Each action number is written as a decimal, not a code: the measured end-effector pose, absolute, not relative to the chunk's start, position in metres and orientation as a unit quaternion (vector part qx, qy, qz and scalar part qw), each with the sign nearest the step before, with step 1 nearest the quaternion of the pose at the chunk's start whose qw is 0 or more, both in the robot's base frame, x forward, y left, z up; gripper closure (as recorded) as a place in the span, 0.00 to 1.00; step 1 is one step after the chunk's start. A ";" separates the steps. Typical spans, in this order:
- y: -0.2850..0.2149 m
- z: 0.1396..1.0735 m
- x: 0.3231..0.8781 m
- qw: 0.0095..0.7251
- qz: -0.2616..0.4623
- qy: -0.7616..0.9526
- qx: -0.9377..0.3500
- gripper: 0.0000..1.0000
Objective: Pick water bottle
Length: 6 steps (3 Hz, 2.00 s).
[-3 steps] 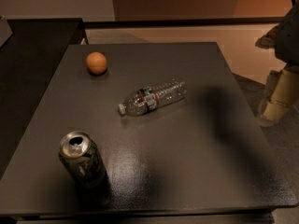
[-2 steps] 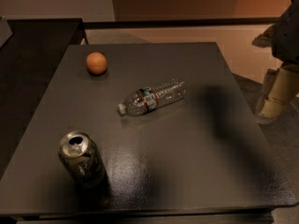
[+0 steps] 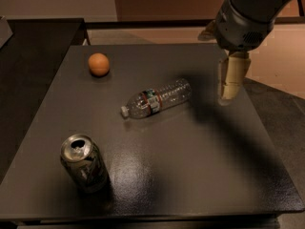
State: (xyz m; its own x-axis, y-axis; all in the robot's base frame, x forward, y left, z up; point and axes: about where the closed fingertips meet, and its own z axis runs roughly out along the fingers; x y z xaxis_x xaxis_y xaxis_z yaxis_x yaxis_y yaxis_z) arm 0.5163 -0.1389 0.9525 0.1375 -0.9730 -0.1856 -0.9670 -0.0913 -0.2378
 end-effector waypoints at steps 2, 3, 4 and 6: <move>-0.088 0.923 0.540 0.124 0.002 0.569 -0.813 0.00; -0.068 0.899 0.539 0.104 0.015 0.542 -0.834 0.00; -0.054 0.878 0.538 0.088 0.027 0.529 -0.844 0.00; -0.042 0.841 0.543 0.058 0.039 0.525 -0.848 0.00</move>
Offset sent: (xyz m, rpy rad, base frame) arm 0.0260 0.0753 -0.0540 -0.0930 0.0849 0.3641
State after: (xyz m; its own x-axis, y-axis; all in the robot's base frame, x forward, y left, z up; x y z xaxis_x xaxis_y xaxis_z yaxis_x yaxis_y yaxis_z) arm 0.5431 -0.0416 0.8408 0.4451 -0.8864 -0.1270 -0.8955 -0.4413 -0.0583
